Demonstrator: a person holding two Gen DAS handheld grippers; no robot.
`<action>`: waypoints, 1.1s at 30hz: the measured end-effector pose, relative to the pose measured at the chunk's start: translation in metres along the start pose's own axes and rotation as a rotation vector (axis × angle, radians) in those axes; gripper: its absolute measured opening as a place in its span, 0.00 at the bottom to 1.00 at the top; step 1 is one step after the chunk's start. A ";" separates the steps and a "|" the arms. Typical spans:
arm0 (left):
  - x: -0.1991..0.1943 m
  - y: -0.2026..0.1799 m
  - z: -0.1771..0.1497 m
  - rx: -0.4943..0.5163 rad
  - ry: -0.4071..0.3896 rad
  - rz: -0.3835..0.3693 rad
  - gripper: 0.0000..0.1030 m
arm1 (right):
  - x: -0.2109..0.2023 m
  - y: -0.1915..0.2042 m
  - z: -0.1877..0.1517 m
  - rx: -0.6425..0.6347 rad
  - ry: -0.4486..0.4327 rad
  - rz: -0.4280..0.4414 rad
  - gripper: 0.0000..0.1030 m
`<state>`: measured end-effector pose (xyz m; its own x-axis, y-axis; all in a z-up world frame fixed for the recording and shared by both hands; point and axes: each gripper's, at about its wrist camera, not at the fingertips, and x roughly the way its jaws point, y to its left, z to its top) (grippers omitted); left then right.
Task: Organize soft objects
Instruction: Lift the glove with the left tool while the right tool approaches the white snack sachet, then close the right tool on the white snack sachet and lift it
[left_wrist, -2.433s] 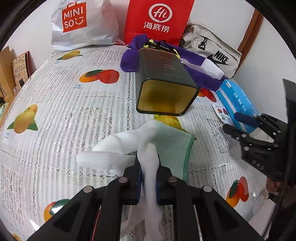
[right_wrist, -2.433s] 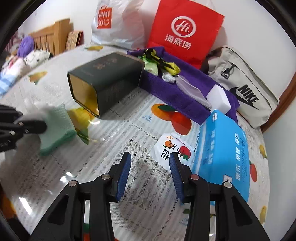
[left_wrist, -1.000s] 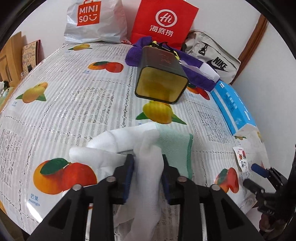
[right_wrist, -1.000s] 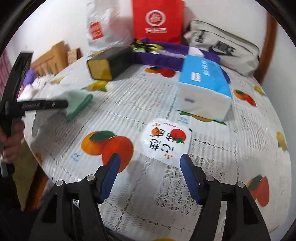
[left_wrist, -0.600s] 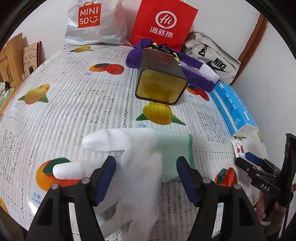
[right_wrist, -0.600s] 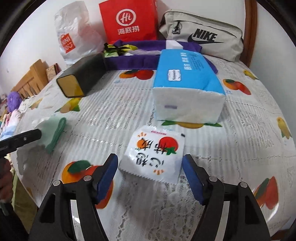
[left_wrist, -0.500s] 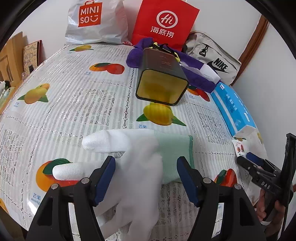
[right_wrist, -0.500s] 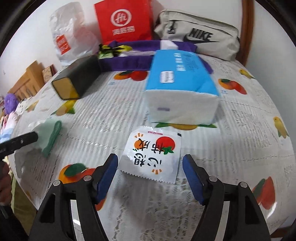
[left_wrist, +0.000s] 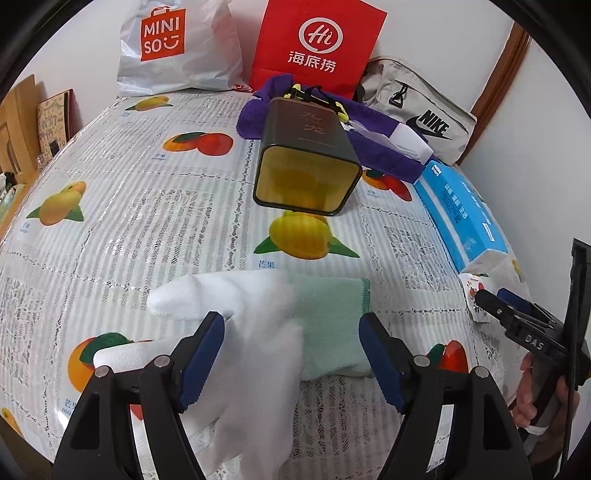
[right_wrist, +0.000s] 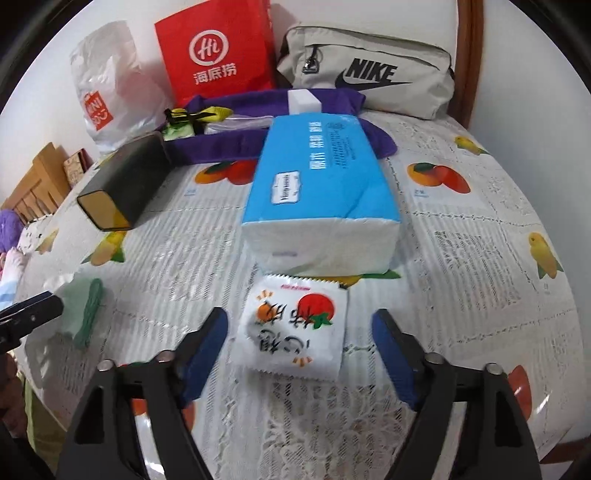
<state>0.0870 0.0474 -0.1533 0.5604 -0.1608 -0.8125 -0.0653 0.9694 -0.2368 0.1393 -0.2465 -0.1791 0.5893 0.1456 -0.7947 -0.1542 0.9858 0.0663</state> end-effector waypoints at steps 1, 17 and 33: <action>0.001 -0.001 0.000 0.003 0.003 0.001 0.72 | 0.004 0.000 0.001 0.000 0.007 -0.011 0.78; 0.023 -0.035 -0.006 0.165 -0.012 0.149 0.84 | 0.014 0.012 -0.006 -0.050 -0.062 -0.028 0.53; 0.004 -0.032 0.005 0.119 -0.011 -0.029 0.11 | -0.012 0.010 -0.016 -0.066 -0.037 0.130 0.44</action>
<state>0.0959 0.0165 -0.1460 0.5695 -0.1879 -0.8003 0.0496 0.9796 -0.1947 0.1184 -0.2400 -0.1785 0.5895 0.2761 -0.7591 -0.2826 0.9509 0.1263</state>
